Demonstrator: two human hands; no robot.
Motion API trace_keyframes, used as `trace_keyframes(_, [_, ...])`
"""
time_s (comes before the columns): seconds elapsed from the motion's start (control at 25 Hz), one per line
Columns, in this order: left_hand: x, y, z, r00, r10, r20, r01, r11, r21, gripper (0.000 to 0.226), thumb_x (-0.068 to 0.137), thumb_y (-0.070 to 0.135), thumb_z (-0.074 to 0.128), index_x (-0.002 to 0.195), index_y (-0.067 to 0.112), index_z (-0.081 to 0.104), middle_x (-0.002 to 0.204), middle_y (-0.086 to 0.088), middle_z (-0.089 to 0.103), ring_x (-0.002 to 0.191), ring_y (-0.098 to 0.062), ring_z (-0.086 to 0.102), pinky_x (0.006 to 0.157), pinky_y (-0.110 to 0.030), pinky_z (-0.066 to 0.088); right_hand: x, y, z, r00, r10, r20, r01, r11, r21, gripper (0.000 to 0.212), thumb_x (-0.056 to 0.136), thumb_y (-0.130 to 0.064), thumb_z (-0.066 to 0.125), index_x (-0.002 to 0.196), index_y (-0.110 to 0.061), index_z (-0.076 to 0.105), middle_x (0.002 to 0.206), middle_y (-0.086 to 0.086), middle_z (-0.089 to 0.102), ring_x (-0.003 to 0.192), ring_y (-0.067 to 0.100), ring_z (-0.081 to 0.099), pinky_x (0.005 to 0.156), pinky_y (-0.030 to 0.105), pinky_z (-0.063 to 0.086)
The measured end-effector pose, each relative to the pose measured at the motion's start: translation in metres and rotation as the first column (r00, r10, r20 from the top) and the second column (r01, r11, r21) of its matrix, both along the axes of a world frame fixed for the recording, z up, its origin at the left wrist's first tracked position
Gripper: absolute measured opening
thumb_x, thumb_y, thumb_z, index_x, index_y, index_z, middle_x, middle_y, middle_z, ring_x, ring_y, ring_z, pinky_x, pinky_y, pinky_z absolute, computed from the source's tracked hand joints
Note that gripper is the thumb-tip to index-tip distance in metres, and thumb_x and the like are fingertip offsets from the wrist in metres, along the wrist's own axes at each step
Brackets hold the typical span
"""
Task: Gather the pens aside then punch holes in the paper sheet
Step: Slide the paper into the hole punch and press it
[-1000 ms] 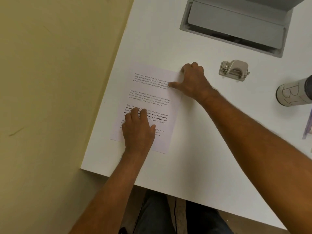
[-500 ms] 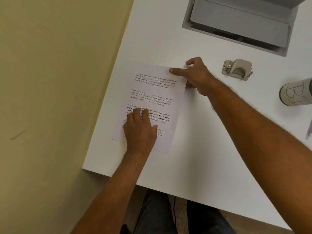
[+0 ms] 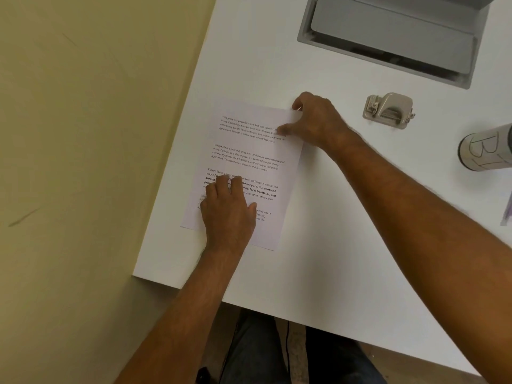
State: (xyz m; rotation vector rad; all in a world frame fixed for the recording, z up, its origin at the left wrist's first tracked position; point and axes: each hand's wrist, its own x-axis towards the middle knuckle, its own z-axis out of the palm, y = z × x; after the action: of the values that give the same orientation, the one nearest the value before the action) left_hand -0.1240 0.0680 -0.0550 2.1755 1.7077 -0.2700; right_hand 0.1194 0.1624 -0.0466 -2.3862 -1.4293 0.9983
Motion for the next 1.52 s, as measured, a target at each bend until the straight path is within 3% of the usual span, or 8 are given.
trace_keyframes(0.24, [0.0, 0.0, 0.0, 1.0, -0.005, 0.0, 0.005, 1.0, -0.001, 0.066, 0.095, 0.045, 0.07, 0.149, 0.017, 0.044, 0.153, -0.01, 0.043, 0.136, -0.03, 0.043, 0.102, -0.044, 0.049, -0.002, 0.017, 0.006, 0.991, 0.103, -0.089, -0.114, 0.985, -0.13, 0.069, 0.069, -0.062, 0.088, 0.114, -0.014, 0.067, 0.12, 0.009, 0.066, 0.112, 0.027, 0.062, 0.094, 0.039, 0.054])
trace_keyframes(0.36, [-0.001, -0.001, -0.001, 1.0, -0.003, 0.017, 0.003, 1.0, 0.011, 0.066, 0.095, 0.044, 0.071, 0.149, 0.016, 0.045, 0.153, -0.011, 0.044, 0.135, -0.03, 0.044, 0.102, -0.045, 0.048, 0.001, 0.024, 0.009, 0.983, 0.088, -0.159, -0.101, 0.992, -0.076, 0.055, 0.072, -0.054, 0.09, 0.103, -0.021, 0.058, 0.11, -0.001, 0.062, 0.098, 0.018, 0.058, 0.078, 0.03, 0.048])
trace_keyframes(0.56, [-0.002, -0.002, -0.003, 1.0, -0.01, 0.022, 0.01, 1.0, 0.024, 0.066, 0.095, 0.044, 0.071, 0.149, 0.016, 0.045, 0.152, -0.011, 0.044, 0.135, -0.031, 0.044, 0.101, -0.046, 0.049, 0.01, 0.027, 0.002, 0.978, 0.146, -0.149, -0.162, 0.982, -0.1, 0.013, 0.092, -0.03, 0.078, 0.1, -0.026, 0.069, 0.101, 0.0, 0.068, 0.081, 0.013, 0.068, 0.06, 0.024, 0.051])
trace_keyframes(0.8, [-0.004, -0.009, -0.007, 0.998, -0.031, 0.052, 0.027, 0.997, 0.072, 0.066, 0.095, 0.042, 0.072, 0.151, 0.018, 0.048, 0.157, -0.011, 0.045, 0.142, -0.031, 0.044, 0.11, -0.047, 0.043, 0.03, -0.007, -0.003, 0.952, -0.047, -0.303, 0.024, 0.997, -0.08, 0.009, 0.091, -0.016, 0.077, 0.101, -0.015, 0.076, 0.092, 0.006, 0.074, 0.08, 0.021, 0.076, 0.068, 0.037, 0.066])
trace_keyframes(1.04, [-0.013, -0.021, -0.007, 0.964, 0.152, 0.22, -0.173, 0.982, 0.08, 0.066, 0.094, 0.04, 0.073, 0.15, 0.017, 0.048, 0.159, -0.012, 0.041, 0.142, -0.032, 0.042, 0.111, -0.05, 0.043, 0.062, -0.095, -0.007, 0.774, -0.386, -0.502, 0.357, 0.921, -0.157, 0.005, 0.092, -0.018, 0.078, 0.096, -0.014, 0.079, 0.087, 0.003, 0.08, 0.073, 0.011, 0.077, 0.057, 0.025, 0.063])
trace_keyframes(1.28, [-0.007, -0.022, -0.007, 0.772, 0.413, 0.484, -0.402, 0.906, -0.132, 0.077, 0.094, 0.035, 0.075, 0.157, 0.022, 0.032, 0.16, -0.006, 0.033, 0.143, -0.026, 0.037, 0.115, -0.044, 0.045, 0.073, -0.194, -0.018, 0.566, -0.608, -0.557, 0.604, 0.765, -0.221, 0.008, 0.093, -0.024, 0.078, 0.096, -0.017, 0.08, 0.091, 0.0, 0.083, 0.079, 0.009, 0.078, 0.061, 0.022, 0.062])
trace_keyframes(1.44, [0.007, -0.011, -0.001, 0.529, 0.588, 0.612, -0.474, 0.803, -0.361, 0.08, 0.094, 0.029, 0.076, 0.158, 0.029, 0.028, 0.15, -0.001, 0.044, 0.116, -0.009, 0.063, 0.075, -0.007, 0.053, 0.074, -0.242, -0.02, 0.404, -0.696, -0.593, 0.716, 0.644, -0.269, 0.007, 0.094, -0.024, 0.076, 0.098, -0.021, 0.081, 0.098, -0.002, 0.083, 0.082, 0.008, 0.078, 0.063, 0.022, 0.062])
trace_keyframes(1.52, [0.015, -0.004, 0.002, 0.371, 0.692, 0.62, -0.46, 0.717, -0.525, 0.074, 0.095, 0.023, 0.076, 0.156, 0.026, 0.033, 0.134, 0.003, 0.06, 0.097, 0.001, 0.071, 0.072, -0.012, 0.057, 0.075, -0.259, -0.02, 0.343, -0.723, -0.599, 0.759, 0.589, -0.277, 0.009, 0.094, -0.024, 0.076, 0.101, -0.021, 0.08, 0.1, -0.002, 0.082, 0.084, 0.009, 0.078, 0.064, 0.023, 0.063])
